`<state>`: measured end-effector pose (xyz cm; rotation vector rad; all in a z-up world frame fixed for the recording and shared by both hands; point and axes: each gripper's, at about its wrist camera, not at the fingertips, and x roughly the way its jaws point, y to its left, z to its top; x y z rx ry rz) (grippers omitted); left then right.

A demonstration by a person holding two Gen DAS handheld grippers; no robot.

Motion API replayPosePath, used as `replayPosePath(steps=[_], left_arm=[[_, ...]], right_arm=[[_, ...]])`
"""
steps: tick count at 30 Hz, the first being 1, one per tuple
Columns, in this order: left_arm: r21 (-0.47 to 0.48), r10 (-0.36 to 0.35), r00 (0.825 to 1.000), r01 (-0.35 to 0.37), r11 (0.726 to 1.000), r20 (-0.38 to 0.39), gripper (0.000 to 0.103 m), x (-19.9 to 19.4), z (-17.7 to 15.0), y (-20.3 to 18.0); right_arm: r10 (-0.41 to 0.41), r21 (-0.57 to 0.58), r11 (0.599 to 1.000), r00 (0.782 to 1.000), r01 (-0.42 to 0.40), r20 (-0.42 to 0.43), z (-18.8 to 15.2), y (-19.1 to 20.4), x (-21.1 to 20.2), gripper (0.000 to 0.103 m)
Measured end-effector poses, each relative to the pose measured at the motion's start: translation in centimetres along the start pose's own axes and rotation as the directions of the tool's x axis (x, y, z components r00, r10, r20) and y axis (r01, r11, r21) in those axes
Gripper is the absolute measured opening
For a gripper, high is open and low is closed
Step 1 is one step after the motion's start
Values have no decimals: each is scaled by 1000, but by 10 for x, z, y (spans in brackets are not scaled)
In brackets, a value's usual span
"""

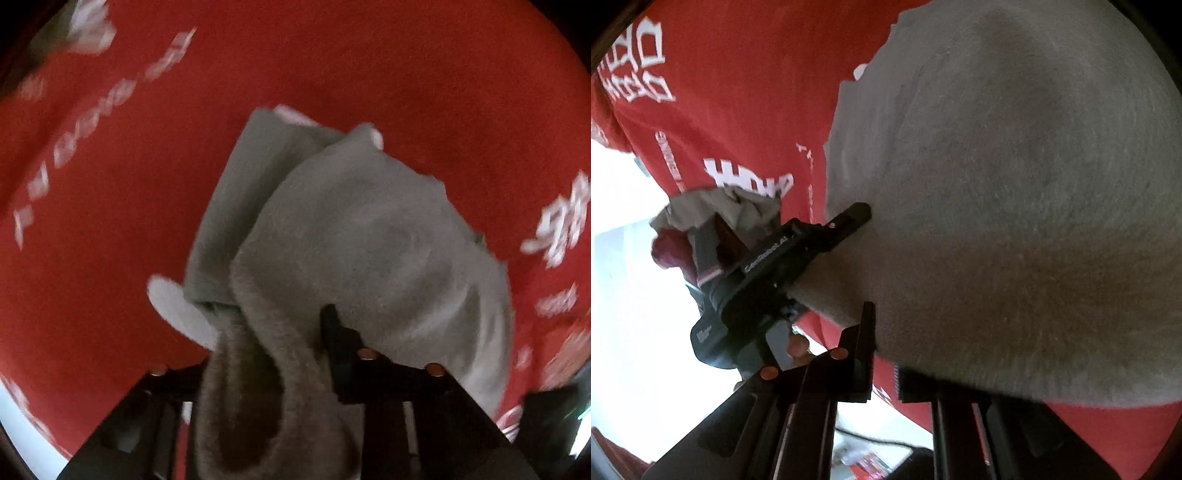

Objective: Fold small clothes

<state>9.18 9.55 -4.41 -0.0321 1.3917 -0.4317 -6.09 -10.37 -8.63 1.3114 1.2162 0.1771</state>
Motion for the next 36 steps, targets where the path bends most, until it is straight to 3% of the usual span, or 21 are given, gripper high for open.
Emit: replayPosePath(steps=[3,5,6,7,8,11,14,16,18,20,23,26,30,32,33,34,35,36], left_arm=[[212,117,990,-132,968,85,24,-9,-10,-30],[329,176,973,-217,919,150,24,-12,-19,-47],[372,197,964,-251,894,177,24,-12,-24,-53],[402,212,957,-276,873,197,24,-12,-27,-58],[439,228,948,-306,845,220,24,-11,-32,-63],[516,256,924,-371,772,283,24,-9,-44,-73],[552,261,913,-399,732,314,24,-10,-52,-75],[571,263,907,-412,710,327,24,-8,-56,-77],[590,261,902,-423,688,343,24,-8,-60,-79],[600,256,900,-428,676,353,24,-10,-62,-79],[599,252,902,-423,680,351,24,-9,-63,-78],[583,246,909,-406,704,336,24,-8,-62,-75],[572,252,910,-404,713,328,24,-3,-61,-70],[578,261,907,-413,703,331,24,-2,-62,-71],[580,260,908,-412,703,329,24,-2,-62,-70],[582,253,909,-407,704,330,24,-4,-62,-71],[588,246,910,-405,700,334,24,-8,-63,-73],[598,235,913,-399,695,334,24,-11,-64,-75]], right_arm=[[-106,-64,993,993,103,-43,5,11,-18,18],[-176,-123,978,984,170,-40,14,24,-35,28],[-195,-144,971,980,188,-32,19,29,-42,45],[-214,-167,964,977,208,-23,27,37,-50,69],[-242,-191,953,970,234,-16,40,48,-56,77],[-262,-279,930,964,241,-40,78,82,-53,79],[-283,-345,912,950,223,-133,117,119,-20,81],[-311,-390,897,924,208,-224,133,140,16,82],[-380,-455,861,882,227,-279,141,157,57,82],[-446,-503,833,818,231,-363,143,166,101,83],[-561,-568,774,717,278,-414,143,170,150,83],[-651,-648,701,638,299,-410,138,174,183,84],[-783,-753,556,528,353,-330,131,174,218,85],[-811,-774,517,499,366,-306,128,169,226,77],[-819,-782,500,497,372,-288,128,167,225,50],[-838,-797,457,492,395,-236,131,167,220,17],[-831,-792,458,511,404,-221,134,168,215,17],[-782,-748,534,567,394,-259,141,167,202,15]])
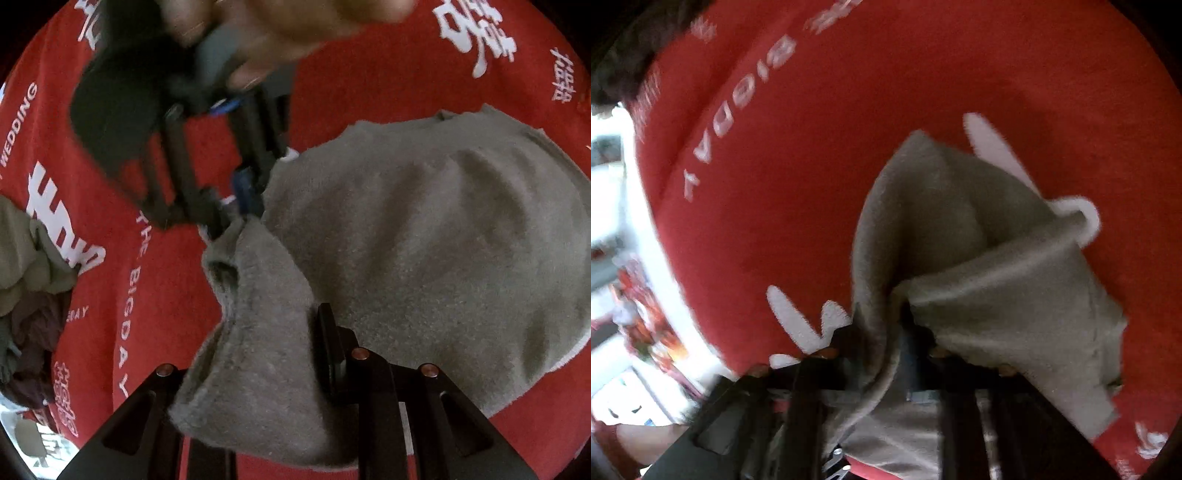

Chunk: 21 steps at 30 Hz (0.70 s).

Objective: Fold small clothes

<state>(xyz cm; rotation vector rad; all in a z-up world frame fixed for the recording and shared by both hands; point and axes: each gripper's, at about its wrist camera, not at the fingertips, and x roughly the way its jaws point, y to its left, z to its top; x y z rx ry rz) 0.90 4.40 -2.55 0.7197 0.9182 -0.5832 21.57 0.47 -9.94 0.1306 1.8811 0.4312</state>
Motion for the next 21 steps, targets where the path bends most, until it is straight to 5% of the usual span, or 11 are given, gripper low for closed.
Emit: replayPosePath(steps=[3,7,10,14,17,21], left_arm=[[13,-65,998,65,998,18,24,-15,6,2],[2,-167,984,168,986,54,24,-47,20,5],[13,-205,975,205,979,89,24,-74,37,-5],[79,-256,956,246,966,147,24,-110,64,-39],[160,-304,936,278,947,175,24,-129,81,-78],[262,-359,918,310,914,167,24,-135,96,-141]], right_arm=[[174,97,978,976,-187,127,-27,-33,-23,15],[323,92,927,898,-364,297,-75,-54,-56,15],[401,75,877,811,-474,425,-115,-73,-80,15],[438,47,823,684,-567,584,-179,-107,-115,15],[424,31,803,608,-595,671,-231,-133,-129,15],[377,47,791,545,-610,749,-299,-172,-137,15]])
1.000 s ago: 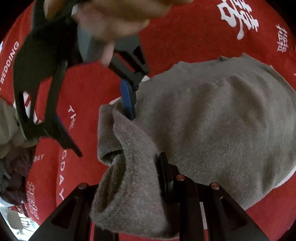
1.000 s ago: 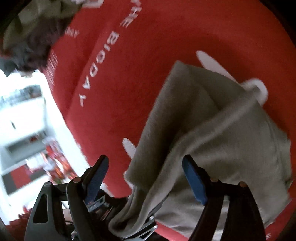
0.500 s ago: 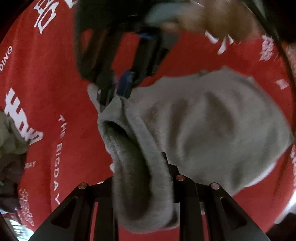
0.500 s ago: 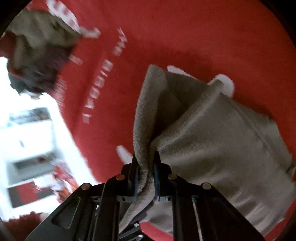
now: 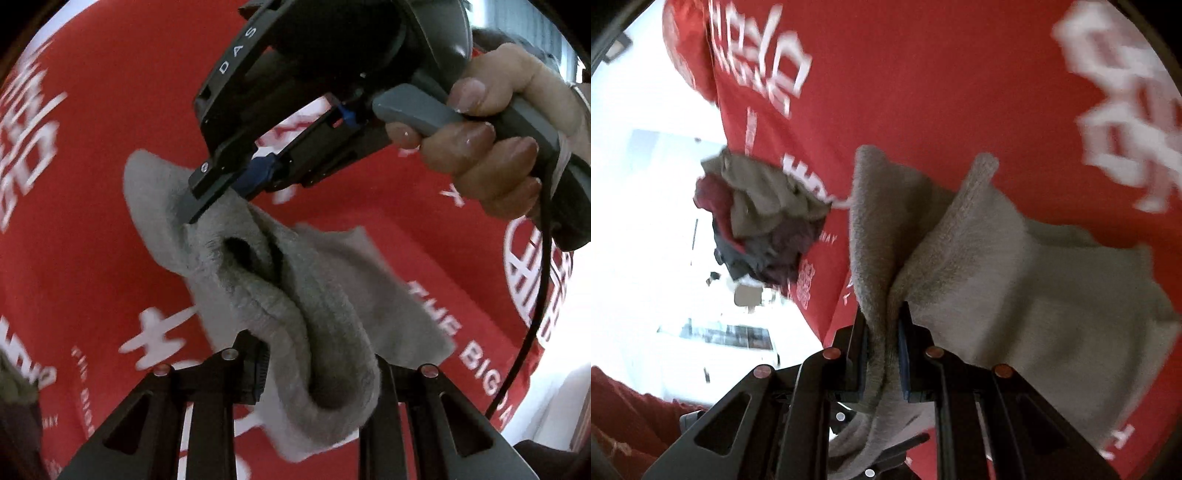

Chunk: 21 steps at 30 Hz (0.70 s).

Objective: Fold small clothes

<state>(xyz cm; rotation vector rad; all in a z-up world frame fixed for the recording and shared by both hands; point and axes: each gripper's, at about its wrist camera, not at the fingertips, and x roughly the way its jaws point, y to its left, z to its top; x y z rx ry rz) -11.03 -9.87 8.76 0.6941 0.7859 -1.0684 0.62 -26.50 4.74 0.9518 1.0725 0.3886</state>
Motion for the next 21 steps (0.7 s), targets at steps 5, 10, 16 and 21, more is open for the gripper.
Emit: replayPosePath(steps=[5,10,16,21], left_arm=[[62,-76,994,81,995,-81,24,56,7,-61],[114,-84,983,103,988,-161,24,95,-7,-96],[90,-72,976,92,992,-207,76,88,-13,-90],[23,-134,966,142,990,-221,77,46,-22,-57]], right_arm=[[-120,117,987,990,110,76,-41,-82,-59,15],[-221,291,936,974,199,42,-79,-182,-64,15],[-222,342,920,973,189,58,-92,-210,-53,25],[-330,392,872,944,293,29,-107,-202,-76,56]])
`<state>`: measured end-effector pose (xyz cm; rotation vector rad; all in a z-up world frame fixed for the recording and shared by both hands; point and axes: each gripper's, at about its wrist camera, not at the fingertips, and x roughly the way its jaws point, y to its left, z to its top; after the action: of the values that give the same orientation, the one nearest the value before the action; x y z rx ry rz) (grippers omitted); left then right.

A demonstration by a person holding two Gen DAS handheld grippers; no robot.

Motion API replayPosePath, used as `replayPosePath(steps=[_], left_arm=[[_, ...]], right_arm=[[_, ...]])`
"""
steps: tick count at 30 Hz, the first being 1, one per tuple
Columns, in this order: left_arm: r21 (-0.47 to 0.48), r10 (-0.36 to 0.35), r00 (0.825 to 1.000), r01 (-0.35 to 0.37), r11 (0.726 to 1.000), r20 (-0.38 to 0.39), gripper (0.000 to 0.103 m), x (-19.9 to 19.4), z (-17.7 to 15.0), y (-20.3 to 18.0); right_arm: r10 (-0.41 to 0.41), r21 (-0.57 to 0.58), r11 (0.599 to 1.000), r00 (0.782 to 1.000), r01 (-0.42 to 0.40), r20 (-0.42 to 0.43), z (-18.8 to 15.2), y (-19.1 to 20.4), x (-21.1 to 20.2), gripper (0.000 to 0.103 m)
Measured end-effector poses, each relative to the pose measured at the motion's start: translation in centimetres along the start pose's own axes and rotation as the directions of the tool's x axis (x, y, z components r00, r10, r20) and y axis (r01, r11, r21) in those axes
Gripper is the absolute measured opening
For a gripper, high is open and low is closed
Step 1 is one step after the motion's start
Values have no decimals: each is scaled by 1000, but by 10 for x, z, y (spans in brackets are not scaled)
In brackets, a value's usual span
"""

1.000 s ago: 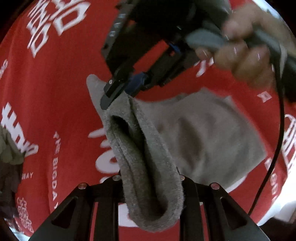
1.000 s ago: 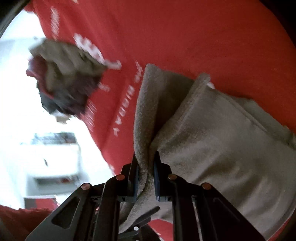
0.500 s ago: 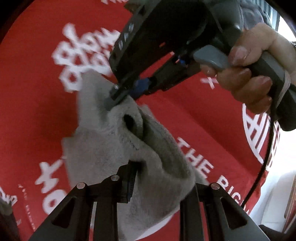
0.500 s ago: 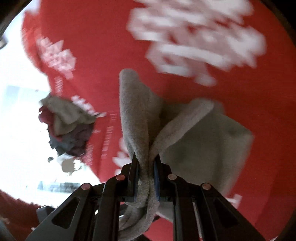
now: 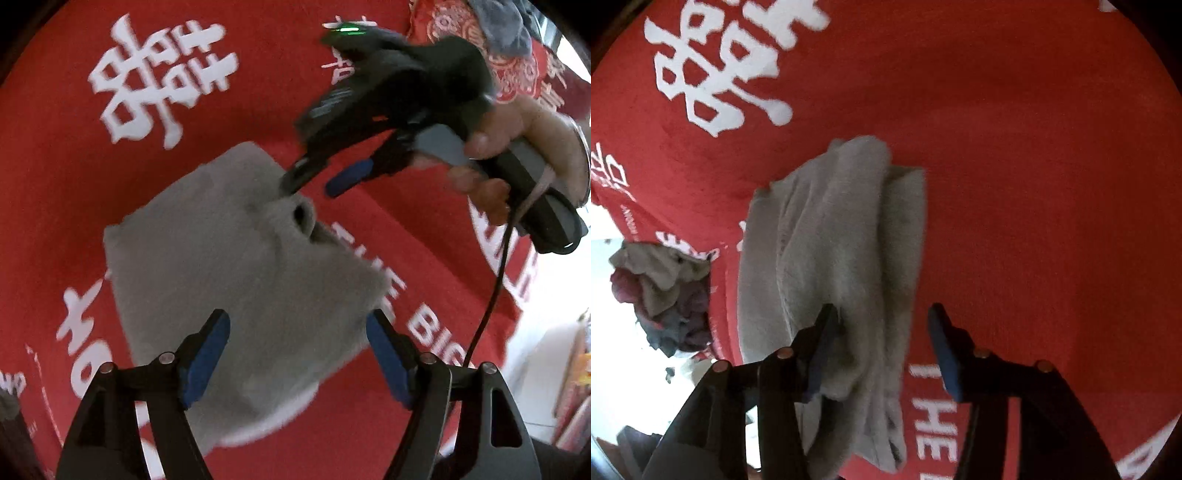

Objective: Fold small clothes

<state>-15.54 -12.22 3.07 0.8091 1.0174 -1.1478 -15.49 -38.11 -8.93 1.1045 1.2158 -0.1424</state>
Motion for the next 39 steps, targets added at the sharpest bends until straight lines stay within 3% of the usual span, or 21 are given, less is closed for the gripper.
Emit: replayPosePath(steps=[4,8,11,12,13,16,17,20,24,26,27,29,34,39], left_arm=[[-169,-15,999,8,986,-39,77,-17,-4,51],[-387,29,995,-63,920,-92,77,5,-8,117],[-444,40,992,-89,892,-120,77,27,-10,141],[-435,42,991,-95,895,-131,77,33,-10,143],[-421,47,989,-102,902,-138,77,38,-10,142],[-366,51,987,-103,925,-151,79,53,-19,131],[-364,42,987,-97,926,-157,87,56,-22,130],[-369,24,982,-92,925,-185,88,69,-33,120],[-409,11,981,-90,908,-193,88,71,-36,117],[-429,3,980,-90,899,-200,88,68,-37,115],[-438,1,979,-92,894,-204,88,65,-38,113],[-441,7,977,-103,891,-215,88,64,-37,113],[-458,15,971,-125,880,-237,88,55,-34,110],[-503,-6,974,-111,857,-225,89,46,-33,112]], right_arm=[[70,57,996,997,-72,42,-35,-1,-34,56],[160,103,982,987,-159,0,-73,-2,-38,58],[155,142,979,986,-144,-69,-91,-8,-14,58],[160,153,977,983,-145,-86,-92,-7,-7,44],[176,149,976,980,-161,-91,-91,-3,-2,16],[133,66,989,989,-129,-67,-92,15,-3,13],[97,47,994,993,-95,-62,-96,15,-5,13],[14,88,996,996,-6,-91,-109,-3,9,13],[38,131,991,996,-27,-83,-112,-13,9,15],[-24,85,996,995,32,-95,-112,-4,3,26],[-51,79,995,994,59,-100,-112,-1,0,36],[-96,71,992,992,103,-86,-108,8,-10,39],[-52,-37,998,997,54,51,-82,55,-38,39],[-23,-130,991,999,29,49,-53,86,-24,39]])
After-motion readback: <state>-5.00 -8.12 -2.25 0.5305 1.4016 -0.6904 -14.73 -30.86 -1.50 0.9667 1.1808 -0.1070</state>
